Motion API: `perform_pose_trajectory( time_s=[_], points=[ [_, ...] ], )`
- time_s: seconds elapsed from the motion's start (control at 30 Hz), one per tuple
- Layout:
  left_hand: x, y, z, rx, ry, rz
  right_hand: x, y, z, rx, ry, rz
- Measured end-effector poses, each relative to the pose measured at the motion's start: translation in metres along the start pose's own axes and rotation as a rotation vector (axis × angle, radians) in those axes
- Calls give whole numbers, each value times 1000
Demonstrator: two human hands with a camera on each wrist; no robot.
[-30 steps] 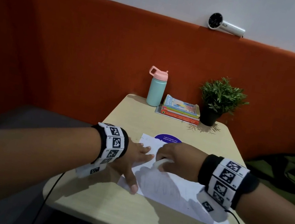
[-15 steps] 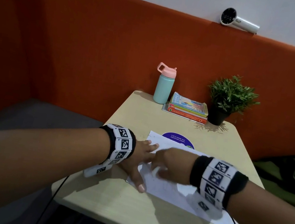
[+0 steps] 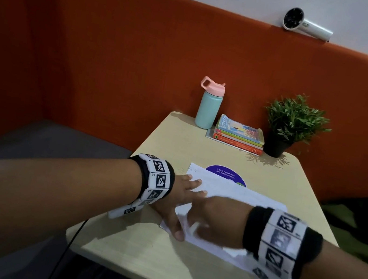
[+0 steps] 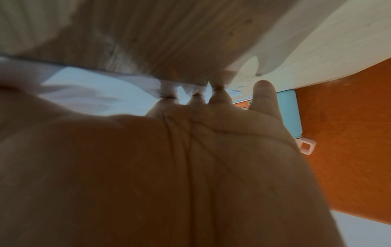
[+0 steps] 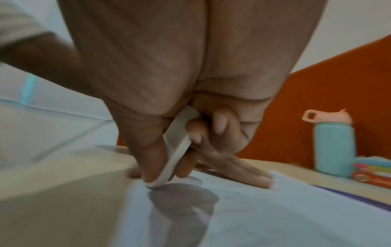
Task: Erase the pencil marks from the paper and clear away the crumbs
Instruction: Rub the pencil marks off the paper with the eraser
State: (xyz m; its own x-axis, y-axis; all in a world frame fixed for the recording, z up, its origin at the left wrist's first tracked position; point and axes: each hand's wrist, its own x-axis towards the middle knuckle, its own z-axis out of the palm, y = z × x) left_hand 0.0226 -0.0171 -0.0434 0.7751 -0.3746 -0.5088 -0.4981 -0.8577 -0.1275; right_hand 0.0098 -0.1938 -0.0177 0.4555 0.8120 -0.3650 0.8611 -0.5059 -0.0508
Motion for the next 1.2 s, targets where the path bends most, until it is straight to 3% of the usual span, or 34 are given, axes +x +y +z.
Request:
perform_pose_trajectory(
  time_s=[0.1,0.23,0.4,0.53,0.7,0.87,1.03,1.2],
  points=[
    [-1,1,-1,-3,1,-3,1,0,-3,9,-19,-37],
    [-2,0,-3,-3,-34,-5,10,33,-13,-35,78,87],
    [2,0,0,3,-3,-3,-6,-4,2,6,-46,-51],
    [6,-4,2,-11,-12,15,2,34,-10,-53,59,121],
    [7,-3,5,-14,-7,2,-9,-2,5,-9,-68,-48],
    [7,-5,4,-27,-5,14,6,38,-15,-70,29,155],
    [4,-2,1,-30,6,4,4,-5,-3,-17,-45,0],
    [5,-4,2,-35,-11,15,17,36,-18,-85,28,158]
  ],
)
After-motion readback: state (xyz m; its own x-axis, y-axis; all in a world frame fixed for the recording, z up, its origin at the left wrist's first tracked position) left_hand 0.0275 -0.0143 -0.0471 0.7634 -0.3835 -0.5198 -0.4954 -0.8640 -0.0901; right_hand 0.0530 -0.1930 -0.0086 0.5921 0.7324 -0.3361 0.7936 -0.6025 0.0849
